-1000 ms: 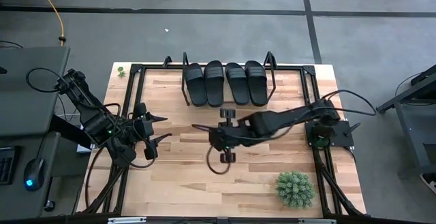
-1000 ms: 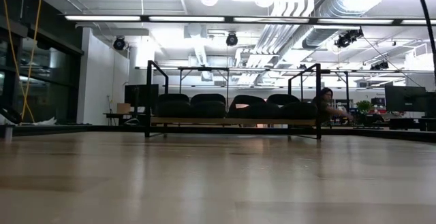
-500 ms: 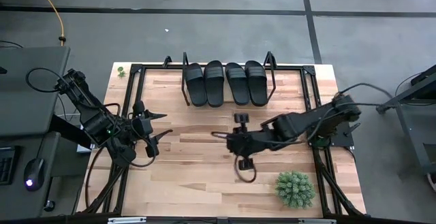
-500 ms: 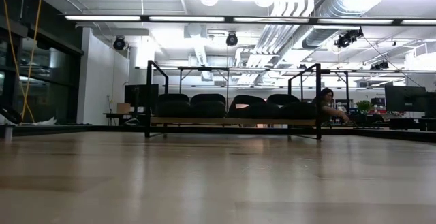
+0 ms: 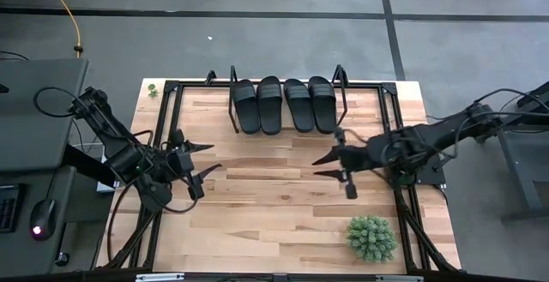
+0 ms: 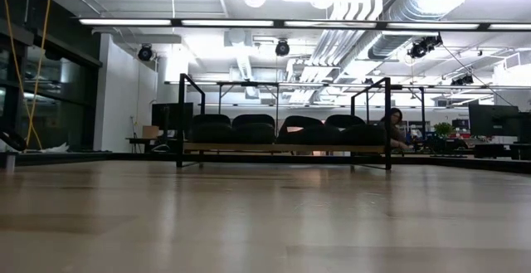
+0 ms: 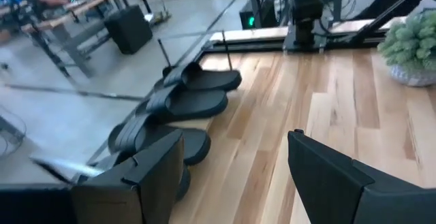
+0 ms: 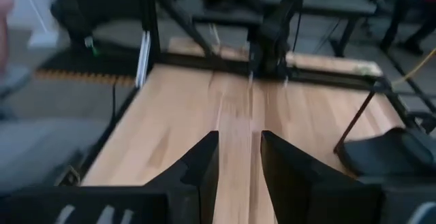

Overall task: Pick and place slides into the shelf
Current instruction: Return to Home Position

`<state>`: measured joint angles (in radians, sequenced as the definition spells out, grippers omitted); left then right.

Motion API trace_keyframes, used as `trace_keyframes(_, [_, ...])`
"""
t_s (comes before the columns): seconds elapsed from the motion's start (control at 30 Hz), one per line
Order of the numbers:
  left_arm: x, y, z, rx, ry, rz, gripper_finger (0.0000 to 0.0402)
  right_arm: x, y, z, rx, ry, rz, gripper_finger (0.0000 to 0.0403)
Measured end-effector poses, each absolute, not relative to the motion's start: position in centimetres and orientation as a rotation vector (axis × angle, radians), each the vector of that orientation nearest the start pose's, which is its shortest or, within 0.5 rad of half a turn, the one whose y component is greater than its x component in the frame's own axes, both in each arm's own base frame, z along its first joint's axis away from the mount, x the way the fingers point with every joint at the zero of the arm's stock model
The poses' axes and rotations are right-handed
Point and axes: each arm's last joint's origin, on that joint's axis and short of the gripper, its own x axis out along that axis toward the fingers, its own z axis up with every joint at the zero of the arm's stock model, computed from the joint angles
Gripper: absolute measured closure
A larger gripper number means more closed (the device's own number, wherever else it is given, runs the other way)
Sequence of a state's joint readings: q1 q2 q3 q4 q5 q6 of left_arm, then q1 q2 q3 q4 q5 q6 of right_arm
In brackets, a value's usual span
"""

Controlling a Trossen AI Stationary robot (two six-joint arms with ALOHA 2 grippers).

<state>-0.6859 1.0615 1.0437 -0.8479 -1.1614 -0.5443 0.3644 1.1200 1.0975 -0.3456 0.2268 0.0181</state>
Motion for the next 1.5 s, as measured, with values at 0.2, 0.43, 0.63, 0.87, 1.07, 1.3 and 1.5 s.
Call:
trace_keyframes(0.2, [17.9,-10.0,32.9,0.197,0.37,0.406,0.0156,20.8,7.0,36.1,-0.059,0.218,0.124,0.0304])
trace_keyframes(0.43, [18.6,-7.9,32.5,0.177,0.299,0.202,0.0156,20.7,6.8,35.8,-0.07,0.21,0.118,0.0304])
trace_keyframes(0.63, [17.3,-5.0,31.3,0.139,0.306,0.308,0.0156,20.9,6.3,35.8,-0.061,0.212,0.095,0.0304])
trace_keyframes(0.87, [14.2,-3.2,31.1,0.077,0.226,0.345,0.0156,21.1,5.6,35.8,-0.054,0.213,0.061,0.0304])
trace_keyframes(1.07, [11.8,-2.4,30.5,0.044,0.175,0.311,0.0156,21.2,5.3,35.6,-0.056,0.228,0.092,0.0304])
trace_keyframes(1.3, [9.9,-1.7,29.6,0.014,0.121,0.31,0.0156,21.2,4.8,35.5,-0.051,0.242,0.103,0.0304])
trace_keyframes(1.5, [9.7,-1.7,29.4,0.001,0.101,0.289,0.0156,21.3,4.3,35.2,-0.046,0.253,0.078,0.0304])
